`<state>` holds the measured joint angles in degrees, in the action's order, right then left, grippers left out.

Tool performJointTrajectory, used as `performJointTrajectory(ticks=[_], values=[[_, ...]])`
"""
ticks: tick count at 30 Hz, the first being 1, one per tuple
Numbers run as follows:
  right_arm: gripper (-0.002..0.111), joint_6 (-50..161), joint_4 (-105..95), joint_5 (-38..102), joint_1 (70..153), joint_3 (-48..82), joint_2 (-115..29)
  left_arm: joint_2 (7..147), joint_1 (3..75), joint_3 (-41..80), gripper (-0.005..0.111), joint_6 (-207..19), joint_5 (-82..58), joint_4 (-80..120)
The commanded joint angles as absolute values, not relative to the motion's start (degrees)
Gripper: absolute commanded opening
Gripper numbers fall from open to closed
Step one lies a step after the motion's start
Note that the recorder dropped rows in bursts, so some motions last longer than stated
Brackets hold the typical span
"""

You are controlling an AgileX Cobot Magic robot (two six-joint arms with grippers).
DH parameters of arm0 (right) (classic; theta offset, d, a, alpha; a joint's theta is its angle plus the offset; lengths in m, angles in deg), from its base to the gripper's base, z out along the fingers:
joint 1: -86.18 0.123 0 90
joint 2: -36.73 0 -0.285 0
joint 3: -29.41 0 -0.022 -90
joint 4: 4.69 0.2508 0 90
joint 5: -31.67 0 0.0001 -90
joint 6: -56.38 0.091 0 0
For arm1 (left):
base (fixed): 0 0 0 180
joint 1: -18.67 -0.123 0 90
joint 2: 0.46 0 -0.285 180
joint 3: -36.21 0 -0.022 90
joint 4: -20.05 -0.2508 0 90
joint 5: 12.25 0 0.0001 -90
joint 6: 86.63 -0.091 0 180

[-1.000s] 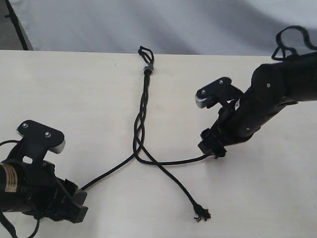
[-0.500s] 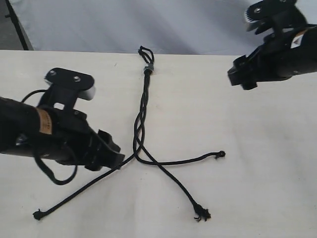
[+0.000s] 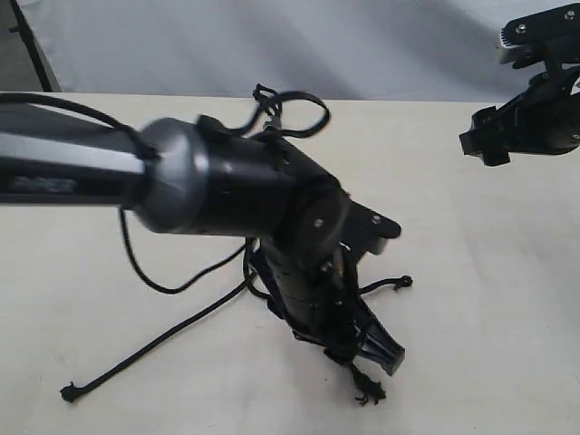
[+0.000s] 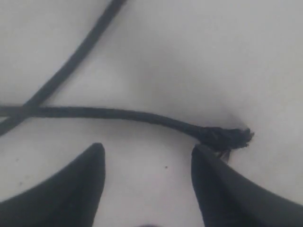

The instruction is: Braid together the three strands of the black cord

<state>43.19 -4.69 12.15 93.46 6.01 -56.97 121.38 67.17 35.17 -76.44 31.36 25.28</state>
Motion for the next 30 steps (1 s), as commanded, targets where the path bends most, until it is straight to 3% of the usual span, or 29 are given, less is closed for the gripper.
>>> performJointTrajectory(ticks=[1, 18, 26, 29, 30], values=[[0.075, 43.54, -4.69, 13.01, 93.16, 6.15, -56.94, 128.31, 68.3, 43.41, 0.053, -75.61, 38.33, 24.7], [0.075, 43.56, -3.25, 13.59, 93.16, 6.15, -56.94, 134.11, 68.3, 48.23, 0.053, -67.64, 41.29, 21.35], [0.075, 43.56, -3.27, 14.02, 93.16, 6.15, -56.94, 134.5, 68.3, 48.11, 0.052, -73.79, 55.19, 19.6], [0.075, 43.56, -3.27, 14.02, 93.16, 6.15, -56.94, 134.5, 68.3, 48.11, 0.044, -74.54, 57.71, 15.05], [0.075, 43.56, -3.27, 14.02, 93.16, 6.15, -56.94, 134.28, 68.3, 48.11, 0.031, -75.0, 57.71, 13.61]])
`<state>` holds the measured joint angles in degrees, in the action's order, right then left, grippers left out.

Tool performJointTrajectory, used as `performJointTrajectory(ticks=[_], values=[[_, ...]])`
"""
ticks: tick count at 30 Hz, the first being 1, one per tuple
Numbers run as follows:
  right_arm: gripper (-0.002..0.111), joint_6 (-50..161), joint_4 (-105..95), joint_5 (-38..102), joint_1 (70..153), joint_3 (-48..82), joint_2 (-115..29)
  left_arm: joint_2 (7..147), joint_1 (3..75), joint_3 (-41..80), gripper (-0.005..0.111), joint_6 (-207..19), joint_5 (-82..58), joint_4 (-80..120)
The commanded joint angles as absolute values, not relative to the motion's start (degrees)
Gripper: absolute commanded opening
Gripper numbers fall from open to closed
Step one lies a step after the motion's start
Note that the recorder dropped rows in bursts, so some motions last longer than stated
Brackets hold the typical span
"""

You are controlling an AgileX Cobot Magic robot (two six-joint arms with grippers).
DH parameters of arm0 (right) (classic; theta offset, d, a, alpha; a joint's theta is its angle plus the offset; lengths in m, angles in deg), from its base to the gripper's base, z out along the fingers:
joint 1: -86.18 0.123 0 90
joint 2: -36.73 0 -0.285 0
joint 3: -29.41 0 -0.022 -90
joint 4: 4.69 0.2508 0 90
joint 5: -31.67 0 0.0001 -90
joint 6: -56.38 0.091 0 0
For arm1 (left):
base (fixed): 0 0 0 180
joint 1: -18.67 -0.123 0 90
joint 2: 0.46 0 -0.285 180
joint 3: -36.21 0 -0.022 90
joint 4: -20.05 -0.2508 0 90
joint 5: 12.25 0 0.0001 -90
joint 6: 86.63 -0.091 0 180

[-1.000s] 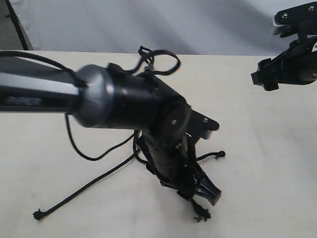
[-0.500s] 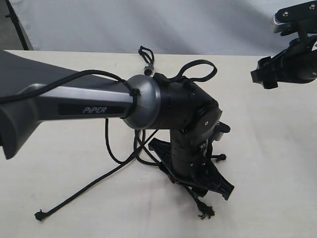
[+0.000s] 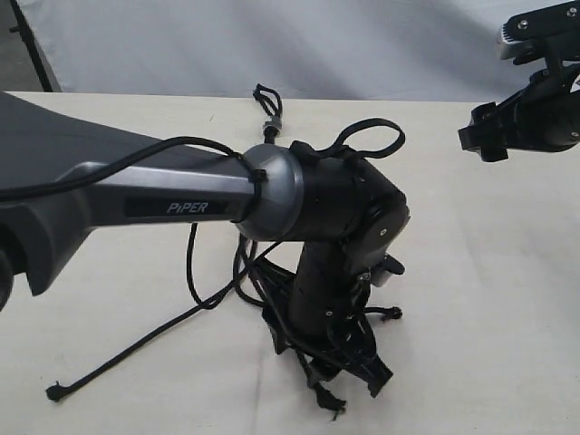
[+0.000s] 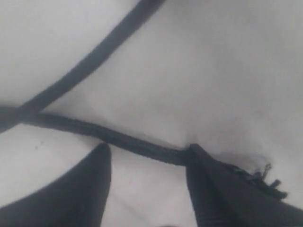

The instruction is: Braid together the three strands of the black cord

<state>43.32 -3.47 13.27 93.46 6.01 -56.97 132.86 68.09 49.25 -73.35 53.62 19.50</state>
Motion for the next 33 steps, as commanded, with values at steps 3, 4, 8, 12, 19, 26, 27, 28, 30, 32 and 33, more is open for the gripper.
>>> performJointTrajectory(ticks=[3, 4, 8, 12, 19, 26, 27, 28, 30, 32, 33], values=[[0.075, 43.56, -3.27, 14.25, 93.16, 6.15, -56.94, 132.07, 68.3, 47.03, 0.001, -76.36, 57.71, 12.73], [0.075, 43.56, -3.27, 14.36, 93.16, 6.15, -56.94, 130.65, 68.3, 46.31, 0.0, -76.55, 57.71, 12.73], [0.075, 43.56, -2.98, 14.38, 93.16, 6.15, -56.94, 126.74, 68.3, 45.52, 0.0, -78.9, 57.71, 11.92], [0.075, 43.56, -2.19, 14.26, 93.16, 6.15, -56.94, 123.69, 68.3, 42.8, 0.0, -81.54, 57.71, 4.8], [0.075, 40.08, -2.19, 11.58, 97.59, 6.15, -56.94, 123.17, 66.52, 34.34, 0.0, -81.54, 53.6, 2.67], [0.075, 39.28, -2.19, 11.15, 101.16, 6.15, -57.08, 119.21, 66.52, 27.98, 0.0, -81.54, 44.28, 4.43], [0.075, 39.28, -2.19, 11.04, 101.03, 6.15, -57.24, 118.87, 66.52, 27.38, 0.0, -81.54, 43.45, 4.66], [0.075, 39.28, -2.19, 11.04, 100.91, 6.15, -57.36, 118.77, 66.52, 26.67, 0.0, -81.54, 42.45, 5.41], [0.075, 39.28, -2.19, 11.04, 100.91, 6.15, -57.49, 118.77, 66.52, 25.88, 0.0, -81.96, 40.35, 8.01], [0.075, 39.28, -2.19, 11.19, 100.91, 6.15, -57.59, 118.77, 66.52, 25.36, 0.0, -82.78, 39.18, 8.88], [0.075, 39.28, -2.19, 11.19, 100.91, 6.15, -57.59, 118.77, 66.52, 25.24, 0.0, -82.78, 39.18, 8.88]])
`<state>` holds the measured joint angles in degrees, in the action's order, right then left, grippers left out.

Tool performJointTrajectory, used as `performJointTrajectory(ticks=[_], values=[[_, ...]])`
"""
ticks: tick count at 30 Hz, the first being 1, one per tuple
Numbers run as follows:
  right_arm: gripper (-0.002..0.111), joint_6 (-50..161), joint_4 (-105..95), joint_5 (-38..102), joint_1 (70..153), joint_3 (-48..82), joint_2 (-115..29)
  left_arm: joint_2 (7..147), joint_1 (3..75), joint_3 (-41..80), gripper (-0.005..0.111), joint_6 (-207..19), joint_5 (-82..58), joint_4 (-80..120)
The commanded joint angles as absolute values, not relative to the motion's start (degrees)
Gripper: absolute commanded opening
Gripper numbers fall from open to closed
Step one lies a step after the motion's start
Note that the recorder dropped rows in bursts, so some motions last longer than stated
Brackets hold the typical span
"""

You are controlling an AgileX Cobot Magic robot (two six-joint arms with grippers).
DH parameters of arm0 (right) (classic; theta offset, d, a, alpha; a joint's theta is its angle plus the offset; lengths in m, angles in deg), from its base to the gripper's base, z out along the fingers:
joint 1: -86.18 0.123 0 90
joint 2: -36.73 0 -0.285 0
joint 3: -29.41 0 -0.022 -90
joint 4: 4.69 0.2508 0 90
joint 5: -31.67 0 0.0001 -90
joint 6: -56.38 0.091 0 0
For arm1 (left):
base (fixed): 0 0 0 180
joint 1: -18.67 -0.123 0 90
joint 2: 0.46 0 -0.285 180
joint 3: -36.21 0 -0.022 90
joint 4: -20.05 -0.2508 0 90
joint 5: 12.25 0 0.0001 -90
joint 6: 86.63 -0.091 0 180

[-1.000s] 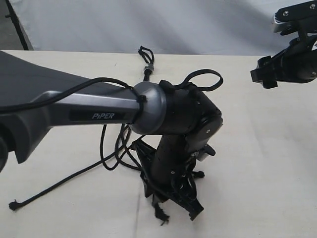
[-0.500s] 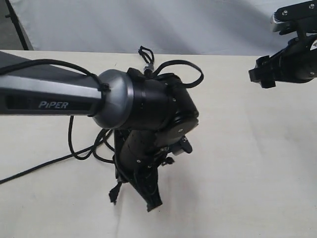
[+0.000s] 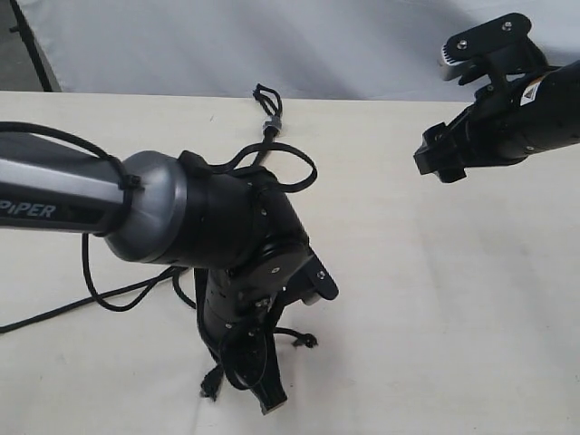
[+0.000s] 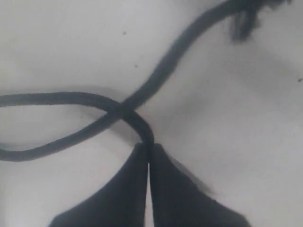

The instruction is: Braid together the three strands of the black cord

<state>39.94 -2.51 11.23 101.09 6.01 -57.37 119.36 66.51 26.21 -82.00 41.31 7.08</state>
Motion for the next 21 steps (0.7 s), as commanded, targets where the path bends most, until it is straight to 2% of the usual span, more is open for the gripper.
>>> performJointTrajectory(ticks=[1, 6, 8, 9, 14, 16, 19, 21], values=[[0.075, 39.28, -2.19, 11.17, 100.91, 6.15, -57.69, 118.77, 66.52, 25.24, 0.0, -82.78, 39.18, 8.88], [0.075, 39.28, -2.19, 11.61, 100.91, 6.15, -58.15, 118.77, 66.52, 25.23, 0.0, -82.78, 38.97, 10.12], [0.075, 39.28, -2.19, 11.61, 100.91, 6.15, -58.15, 118.77, 66.52, 25.23, 0.005, -82.78, 38.97, 10.22], [0.075, 39.28, -2.19, 11.61, 100.91, 6.15, -58.15, 118.77, 66.52, 25.23, 0.01, -82.78, 38.97, 10.22], [0.075, 39.28, -2.19, 11.61, 100.91, 6.15, -58.15, 118.0, 66.52, 25.36, 0.05, -82.78, 40.09, 9.89], [0.075, 39.28, -2.19, 11.61, 100.91, 6.15, -58.15, 116.19, 66.52, 25.36, 0.061, -82.09, 40.09, 9.25], [0.075, 39.28, -2.19, 11.61, 100.91, 6.15, -58.15, 110.75, 66.52, 25.36, 0.07, -79.84, 40.71, 6.58], [0.075, 39.28, -2.19, 11.61, 100.91, 6.15, -58.15, 106.71, 66.52, 25.36, 0.071, -77.22, 41.14, 4.13]])
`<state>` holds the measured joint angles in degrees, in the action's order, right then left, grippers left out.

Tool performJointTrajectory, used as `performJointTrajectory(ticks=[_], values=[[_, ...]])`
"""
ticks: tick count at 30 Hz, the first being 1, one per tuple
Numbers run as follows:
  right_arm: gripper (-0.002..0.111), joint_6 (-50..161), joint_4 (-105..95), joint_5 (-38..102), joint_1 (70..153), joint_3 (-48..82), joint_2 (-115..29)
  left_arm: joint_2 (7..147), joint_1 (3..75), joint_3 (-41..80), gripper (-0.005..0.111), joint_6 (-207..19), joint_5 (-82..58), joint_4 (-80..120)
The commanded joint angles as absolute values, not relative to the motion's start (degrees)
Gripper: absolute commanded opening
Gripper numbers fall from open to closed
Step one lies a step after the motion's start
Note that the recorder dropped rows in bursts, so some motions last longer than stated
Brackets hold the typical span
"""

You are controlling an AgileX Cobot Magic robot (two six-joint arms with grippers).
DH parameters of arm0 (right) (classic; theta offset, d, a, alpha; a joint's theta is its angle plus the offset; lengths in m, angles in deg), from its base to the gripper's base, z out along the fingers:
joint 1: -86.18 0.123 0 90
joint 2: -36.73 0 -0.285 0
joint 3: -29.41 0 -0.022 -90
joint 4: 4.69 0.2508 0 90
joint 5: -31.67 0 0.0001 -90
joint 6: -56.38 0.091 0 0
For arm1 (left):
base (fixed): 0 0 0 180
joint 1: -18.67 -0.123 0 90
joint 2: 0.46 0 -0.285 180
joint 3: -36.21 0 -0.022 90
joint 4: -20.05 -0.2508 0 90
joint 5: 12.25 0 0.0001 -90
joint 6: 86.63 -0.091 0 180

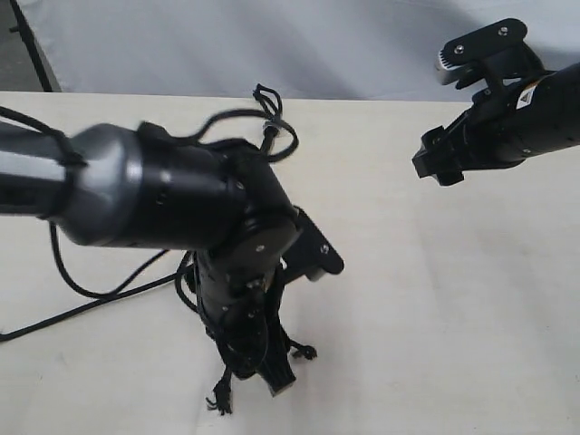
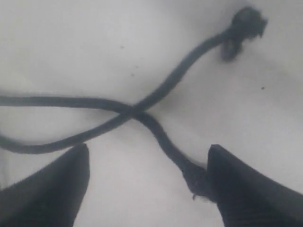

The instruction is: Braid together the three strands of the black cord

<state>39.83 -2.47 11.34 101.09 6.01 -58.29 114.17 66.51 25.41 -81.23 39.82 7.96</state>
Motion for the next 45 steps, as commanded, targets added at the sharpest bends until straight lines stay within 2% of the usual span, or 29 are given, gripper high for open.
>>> performJointTrajectory(ticks=[1, 6, 13, 17, 23, 29, 33, 34, 36, 38, 39, 40, 45], values=[[0.075, 39.28, -1.96, 11.35, 101.12, 6.15, -58.15, 104.4, 66.52, 25.1, 0.071, -75.27, 41.25, 2.56], [0.075, 34.97, 3.4, 8.19, 102.53, 6.15, -58.15, 95.33, 66.52, 17.68, 0.071, -63.41, 37.56, -2.19], [0.075, 20.73, 18.49, 1.94, 111.21, 6.15, -58.15, 93.04, 66.52, -0.02, 0.07, -57.93, 14.86, -0.02], [0.075, 19.25, 19.38, -0.2, 116.43, 5.61, -58.15, 94.01, 66.52, -5.31, 0.07, -55.24, 5.93, -0.13], [0.075, 18.91, 19.38, 4.49, 118.31, 0.79, -58.15, 95.34, 66.52, -10.46, 0.07, -55.34, -6.17, -2.76], [0.075, 17.98, 20.46, 8.42, 119.56, -4.93, -58.15, 99.25, 66.52, -10.59, 0.07, -55.77, -8.64, -4.15], [0.075, 17.8, 20.58, 9.69, 122.65, -5.48, -58.15, 102.18, 63.04, -10.59, 0.07, -55.77, -10.25, -4.15], [0.075, 17.8, 20.69, 9.82, 122.65, -5.48, -58.15, 102.31, 62.55, -10.7, 0.068, -55.77, -11.01, -4.15], [0.075, 17.8, 20.69, 9.82, 122.65, -5.48, -58.15, 102.42, 62.52, -10.7, 0.053, -55.77, -12.25, -4.15], [0.075, 17.8, 20.71, 9.82, 122.65, -5.48, -58.15, 102.41, 62.52, -10.7, 0.017, -55.94, -11.05, -4.15], [0.075, 17.8, 20.89, 9.82, 122.65, -5.48, -58.15, 102.41, 62.52, -10.7, 0.006, -56.68, -10.44, -4.15], [0.075, 17.8, 20.89, 9.82, 122.65, -5.48, -58.15, 102.41, 62.52, -10.82, 0.001, -57.25, -10.25, -4.32], [0.075, 16.85, 22.43, 9.58, 125.99, -5.48, -62.57, 102.41, 62.52, -10.82, 0.001, -57.25, -10.38, -4.32]])
